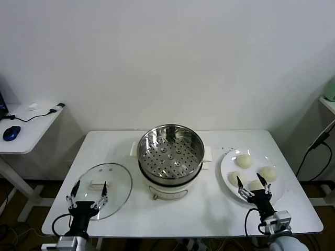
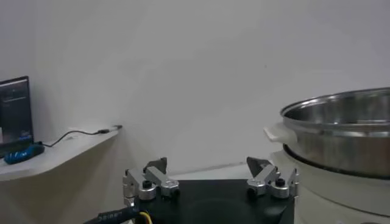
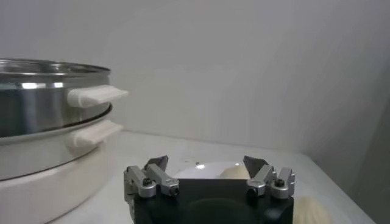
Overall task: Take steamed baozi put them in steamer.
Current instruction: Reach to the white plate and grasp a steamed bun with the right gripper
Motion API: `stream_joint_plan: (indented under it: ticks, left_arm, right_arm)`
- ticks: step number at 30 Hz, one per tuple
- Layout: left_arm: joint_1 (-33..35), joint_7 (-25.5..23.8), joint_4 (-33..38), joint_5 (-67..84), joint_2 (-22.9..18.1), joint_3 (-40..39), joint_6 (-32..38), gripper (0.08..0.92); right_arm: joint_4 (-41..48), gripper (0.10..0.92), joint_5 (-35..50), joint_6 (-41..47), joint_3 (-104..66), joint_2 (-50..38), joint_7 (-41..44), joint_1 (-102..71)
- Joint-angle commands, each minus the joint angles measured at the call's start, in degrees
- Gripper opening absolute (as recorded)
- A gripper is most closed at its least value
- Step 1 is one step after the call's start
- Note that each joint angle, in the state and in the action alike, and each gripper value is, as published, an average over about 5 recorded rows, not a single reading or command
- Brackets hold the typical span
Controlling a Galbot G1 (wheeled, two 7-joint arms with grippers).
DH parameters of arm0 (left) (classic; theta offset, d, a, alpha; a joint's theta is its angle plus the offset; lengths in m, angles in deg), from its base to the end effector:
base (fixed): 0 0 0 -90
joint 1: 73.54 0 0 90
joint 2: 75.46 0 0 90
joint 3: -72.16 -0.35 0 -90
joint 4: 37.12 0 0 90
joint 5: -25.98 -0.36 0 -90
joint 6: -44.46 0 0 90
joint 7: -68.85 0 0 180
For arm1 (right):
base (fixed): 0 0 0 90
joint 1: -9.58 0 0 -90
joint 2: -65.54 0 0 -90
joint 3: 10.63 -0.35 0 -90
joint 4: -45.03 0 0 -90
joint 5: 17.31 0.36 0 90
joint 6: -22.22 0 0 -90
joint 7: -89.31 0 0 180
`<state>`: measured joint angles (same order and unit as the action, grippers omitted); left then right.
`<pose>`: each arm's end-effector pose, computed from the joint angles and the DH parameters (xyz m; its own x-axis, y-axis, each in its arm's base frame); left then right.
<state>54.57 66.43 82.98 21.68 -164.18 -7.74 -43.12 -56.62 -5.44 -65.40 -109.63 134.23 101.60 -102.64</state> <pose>0.1375 0.0584 -0.3216 -0.9912 -0.0915 0.0957 -0.0715 0.9782 0.1951 0.2323 -0.1522 -0.3523 -0.9668 -0.1332 0.2179 -0.1687 0.9737 -0.1531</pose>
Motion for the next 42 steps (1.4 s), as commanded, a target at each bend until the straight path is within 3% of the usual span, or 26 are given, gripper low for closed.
stream_joint_plan:
  ticks: [1, 6, 9, 16, 23, 30, 37, 42]
  left_arm:
    - [0.75, 0.19, -0.01, -0.25, 0.44, -0.18, 0.26, 0.823]
    - [1.24, 0.03, 0.15, -0.35, 0.73, -0.1, 0.04, 0.823]
    - [1.74, 0.01, 0.22, -0.38, 0.71, -0.17, 0.29, 0.823]
    - [2.45, 0.5, -0.04, -0.35, 0.31, -0.57, 0.91, 0.823]
    - [2.52, 0.74, -0.41, -0.03, 0.48, -0.24, 0.92, 0.823]
    - [1.8, 0.77, -1.36, 0.22, 0.8, 0.25, 0.62, 0.823]
    - [0.58, 0.72, -2.73, 0.06, 0.84, 0.48, 0.05, 0.823]
    - [0.06, 0.71, -3.52, 0.09, 1.25, 0.85, -0.23, 0.823]
  right_arm:
    - [2.34, 0.823, -3.28, 6.39, 1.17, -16.24, 11.11, 6.34]
    - [8.73, 0.823, -6.7, 10.61, 6.09, -33.15, 27.06, 13.69]
    - [14.12, 0.823, -8.63, 10.71, 13.67, -41.38, 32.53, 21.98]
    - [27.41, 0.823, -16.82, 4.87, 43.99, -48.18, 45.15, 53.27]
    - [40.62, 0.823, -25.32, -1.62, 65.21, -41.22, 52.76, 76.05]
    - [54.05, 0.823, -26.3, -5.75, 79.96, -28.78, 55.83, 91.4]
    - [68.01, 0.823, -26.85, -8.89, 84.92, -15.97, 57.13, 95.29]
    - [72.32, 0.823, -27.02, -9.04, 86.0, -11.47, 57.09, 93.35]
